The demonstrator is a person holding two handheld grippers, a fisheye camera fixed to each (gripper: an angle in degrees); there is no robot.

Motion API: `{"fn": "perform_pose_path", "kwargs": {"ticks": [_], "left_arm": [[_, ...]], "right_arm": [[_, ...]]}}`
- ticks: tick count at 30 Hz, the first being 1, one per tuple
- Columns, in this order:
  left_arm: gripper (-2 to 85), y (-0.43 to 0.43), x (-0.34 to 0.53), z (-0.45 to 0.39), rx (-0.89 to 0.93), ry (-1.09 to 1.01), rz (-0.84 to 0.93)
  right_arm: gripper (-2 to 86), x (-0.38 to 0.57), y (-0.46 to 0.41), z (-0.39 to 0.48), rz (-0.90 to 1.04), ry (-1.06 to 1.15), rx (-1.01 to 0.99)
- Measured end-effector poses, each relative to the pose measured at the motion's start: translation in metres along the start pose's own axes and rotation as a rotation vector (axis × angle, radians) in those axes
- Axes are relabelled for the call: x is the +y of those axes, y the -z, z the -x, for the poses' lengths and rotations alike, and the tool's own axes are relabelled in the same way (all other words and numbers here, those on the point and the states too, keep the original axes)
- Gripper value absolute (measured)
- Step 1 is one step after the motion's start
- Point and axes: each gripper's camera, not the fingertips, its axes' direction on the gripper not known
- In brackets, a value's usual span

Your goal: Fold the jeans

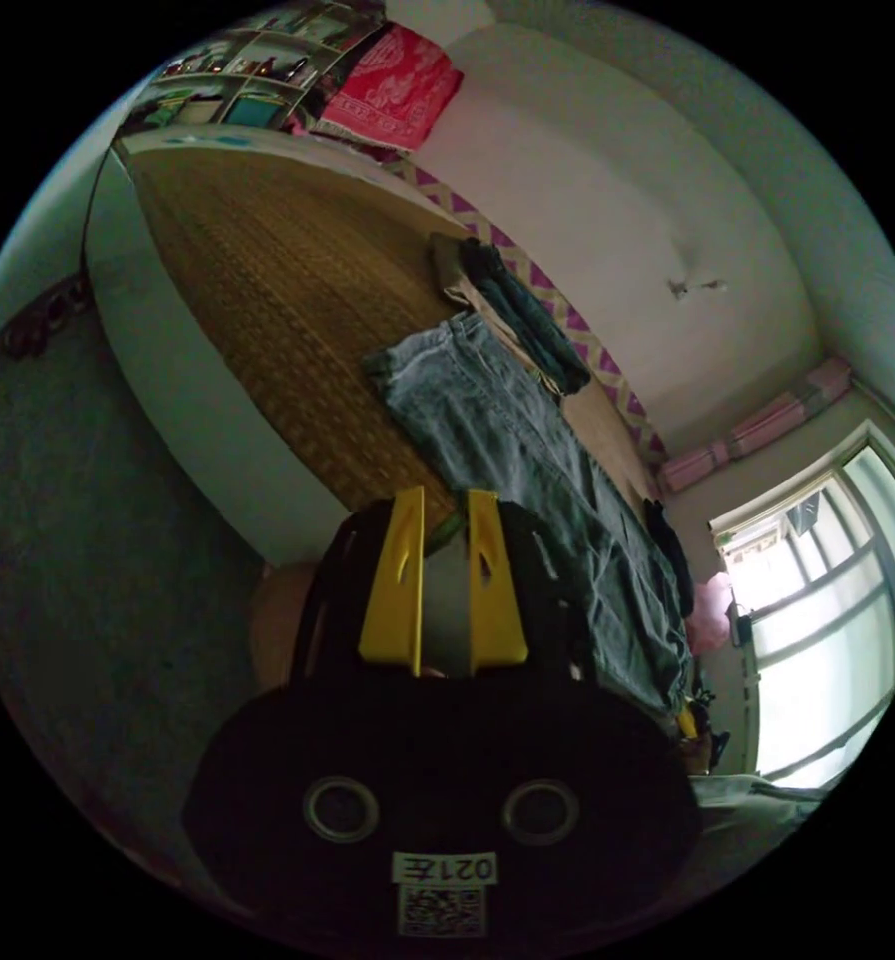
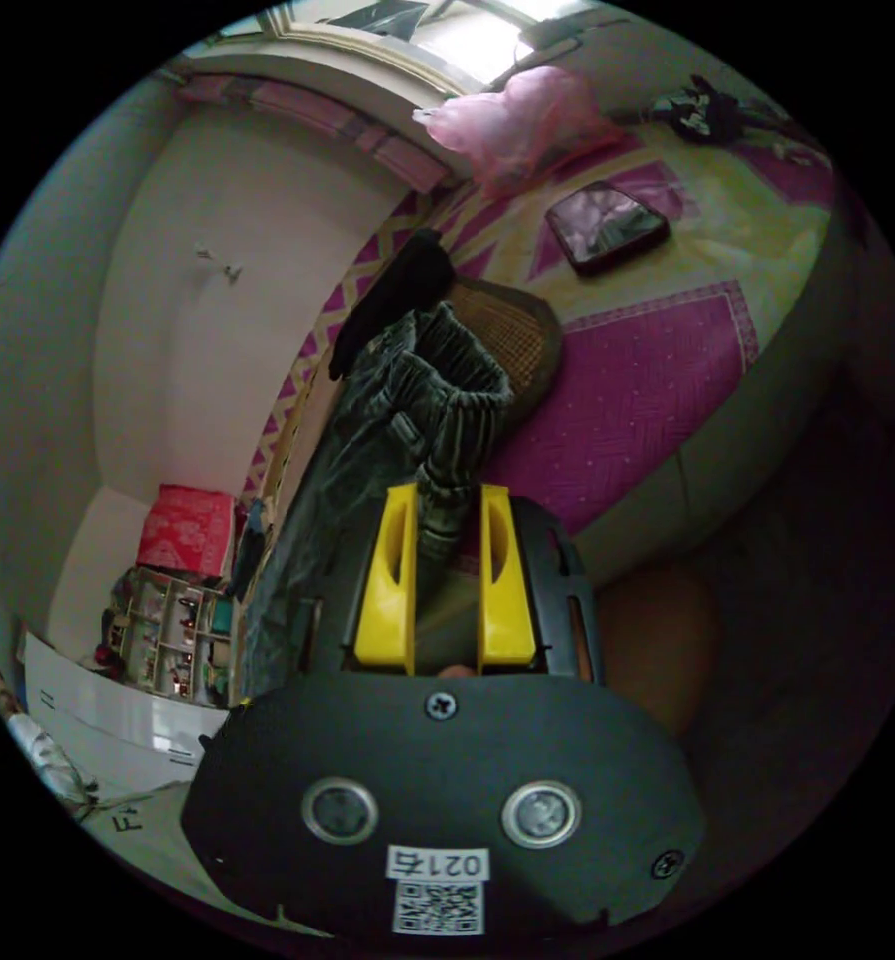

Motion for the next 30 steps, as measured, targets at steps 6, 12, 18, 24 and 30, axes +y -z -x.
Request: {"fn": "perform_pose_path", "kwargs": {"ticks": [6, 12, 18, 24, 30], "left_arm": [[8.1, -0.017, -0.015, 0.015, 0.083, 0.094, -0.001], [5.8, -0.037, -0.035, 0.020, 0.141, 0.100, -0.002], [-0.5, -0.069, -0.053, 0.023, 0.168, 0.136, 0.044], [-0.9, -0.076, -0.072, 0.004, 0.252, 0.040, 0.018], [-1.0, -0.086, -0.134, -0.075, 0.265, -0.169, -0.017]], "right_arm": [[10.1, -0.017, 0.012, -0.016, 0.026, -0.032, -0.063], [10.1, -0.021, 0.015, -0.026, 0.048, -0.040, -0.097], [7.0, -0.026, 0.007, -0.034, 0.048, -0.038, -0.087], [2.6, -0.040, 0.007, -0.049, 0.037, -0.073, -0.271], [1.8, -0.098, 0.000, 0.004, 0.001, 0.055, -0.445]]}}
